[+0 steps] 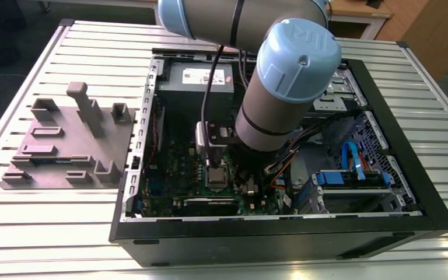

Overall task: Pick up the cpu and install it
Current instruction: 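Install the first cpu locking lever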

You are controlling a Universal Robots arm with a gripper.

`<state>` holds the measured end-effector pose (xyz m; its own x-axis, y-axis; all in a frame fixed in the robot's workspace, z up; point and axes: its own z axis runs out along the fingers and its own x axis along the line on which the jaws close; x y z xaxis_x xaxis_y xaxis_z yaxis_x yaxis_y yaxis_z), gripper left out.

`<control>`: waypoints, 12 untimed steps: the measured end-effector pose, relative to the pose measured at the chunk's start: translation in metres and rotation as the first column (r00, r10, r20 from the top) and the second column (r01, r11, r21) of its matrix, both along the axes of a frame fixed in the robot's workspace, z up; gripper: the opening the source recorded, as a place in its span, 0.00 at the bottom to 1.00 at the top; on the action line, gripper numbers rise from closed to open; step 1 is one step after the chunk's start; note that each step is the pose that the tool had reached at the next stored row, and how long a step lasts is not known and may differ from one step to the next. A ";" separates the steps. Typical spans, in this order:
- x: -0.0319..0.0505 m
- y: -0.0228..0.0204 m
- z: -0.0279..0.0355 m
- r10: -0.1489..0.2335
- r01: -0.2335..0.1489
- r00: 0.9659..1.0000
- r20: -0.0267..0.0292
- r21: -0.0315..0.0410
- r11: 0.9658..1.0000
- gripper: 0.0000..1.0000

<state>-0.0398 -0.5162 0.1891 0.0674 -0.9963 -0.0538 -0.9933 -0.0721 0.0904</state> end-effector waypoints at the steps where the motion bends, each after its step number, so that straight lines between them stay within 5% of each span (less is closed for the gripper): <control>1: -0.0001 -0.0002 -0.0001 0.000 0.000 1.000 0.000 0.000 1.000 0.10; 7: -0.0001 -0.0023 -0.0013 0.000 0.000 1.000 0.000 0.000 1.000 0.10; 12: -0.0001 -0.0026 0.0044 0.000 0.000 1.000 0.000 0.000 1.000 0.10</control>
<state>-0.0399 -0.5187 0.1935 0.0674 -0.9963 -0.0539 -0.9933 -0.0721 0.0903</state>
